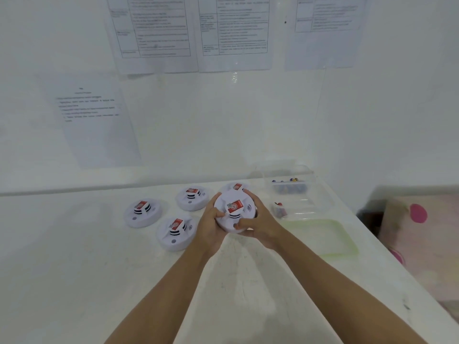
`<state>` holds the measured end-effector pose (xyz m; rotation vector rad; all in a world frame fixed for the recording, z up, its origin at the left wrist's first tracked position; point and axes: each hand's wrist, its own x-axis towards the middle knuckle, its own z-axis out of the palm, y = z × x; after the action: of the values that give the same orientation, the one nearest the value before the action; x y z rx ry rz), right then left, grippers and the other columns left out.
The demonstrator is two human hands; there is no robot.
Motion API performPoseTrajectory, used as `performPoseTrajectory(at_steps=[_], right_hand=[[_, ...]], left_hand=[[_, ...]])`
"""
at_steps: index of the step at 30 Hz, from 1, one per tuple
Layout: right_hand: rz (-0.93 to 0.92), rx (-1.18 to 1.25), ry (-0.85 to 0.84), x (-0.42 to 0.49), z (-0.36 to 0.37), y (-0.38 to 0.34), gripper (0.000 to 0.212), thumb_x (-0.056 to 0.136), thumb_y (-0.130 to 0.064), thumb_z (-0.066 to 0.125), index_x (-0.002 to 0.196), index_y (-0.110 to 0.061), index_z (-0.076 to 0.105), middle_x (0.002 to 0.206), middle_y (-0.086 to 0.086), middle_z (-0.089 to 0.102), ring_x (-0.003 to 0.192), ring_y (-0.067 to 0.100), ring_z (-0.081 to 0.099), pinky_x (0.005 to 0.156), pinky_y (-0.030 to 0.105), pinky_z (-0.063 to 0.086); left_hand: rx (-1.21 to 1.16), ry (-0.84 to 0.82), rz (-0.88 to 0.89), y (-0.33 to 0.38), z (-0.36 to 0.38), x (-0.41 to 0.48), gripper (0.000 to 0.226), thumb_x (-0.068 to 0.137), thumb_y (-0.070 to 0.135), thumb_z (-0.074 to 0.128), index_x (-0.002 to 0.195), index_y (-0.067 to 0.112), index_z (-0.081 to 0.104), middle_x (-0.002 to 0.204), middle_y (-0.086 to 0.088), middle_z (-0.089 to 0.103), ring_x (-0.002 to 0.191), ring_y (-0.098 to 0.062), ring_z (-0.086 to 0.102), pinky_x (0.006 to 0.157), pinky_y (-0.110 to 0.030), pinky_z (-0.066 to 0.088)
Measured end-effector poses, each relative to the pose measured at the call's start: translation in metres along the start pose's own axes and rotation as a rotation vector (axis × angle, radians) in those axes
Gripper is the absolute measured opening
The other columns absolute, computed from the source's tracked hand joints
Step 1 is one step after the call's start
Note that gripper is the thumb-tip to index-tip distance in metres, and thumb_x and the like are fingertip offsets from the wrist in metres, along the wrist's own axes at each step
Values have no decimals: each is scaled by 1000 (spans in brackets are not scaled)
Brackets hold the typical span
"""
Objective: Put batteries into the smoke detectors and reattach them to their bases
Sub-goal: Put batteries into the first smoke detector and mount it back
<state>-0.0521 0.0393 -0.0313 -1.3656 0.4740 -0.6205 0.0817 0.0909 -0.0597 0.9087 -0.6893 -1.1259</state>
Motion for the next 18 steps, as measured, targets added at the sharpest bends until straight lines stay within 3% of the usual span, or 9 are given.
performPoseTrajectory(at_steps=[3, 6, 12, 18], right_hand=[[5, -42, 26, 1, 1, 1, 57, 57, -1, 60, 100, -39, 55, 97, -17, 64, 93, 7, 60, 62, 27, 57], [12, -60, 27, 1, -2, 3, 55, 58, -3, 60, 98, -40, 57, 97, -15, 64, 94, 8, 59, 65, 30, 57], [17, -64, 18, 0, -10, 7, 54, 59, -5, 61, 98, -42, 59, 101, -11, 64, 97, 13, 59, 74, 40, 56], [7, -70, 41, 3, -15, 16, 53, 59, -7, 63, 103, -36, 55, 106, -10, 62, 99, 13, 59, 75, 40, 56]], left_hand=[[-2, 47, -15, -4, 2, -2, 73, 71, 31, 58, 139, 10, 43, 136, -17, 52, 125, -35, 51, 97, -52, 46], [2, 69, -2, -13, 1, 2, 57, 82, 21, 46, 138, 9, 45, 136, -18, 52, 124, -36, 51, 97, -52, 46], [17, 90, 11, -21, 1, 7, 63, 74, 15, 46, 136, 6, 46, 135, -22, 51, 125, -42, 48, 102, -59, 39], [37, 109, 11, -28, 1, 8, 65, 70, 13, 43, 135, 6, 47, 133, -19, 54, 122, -40, 51, 86, -47, 53]])
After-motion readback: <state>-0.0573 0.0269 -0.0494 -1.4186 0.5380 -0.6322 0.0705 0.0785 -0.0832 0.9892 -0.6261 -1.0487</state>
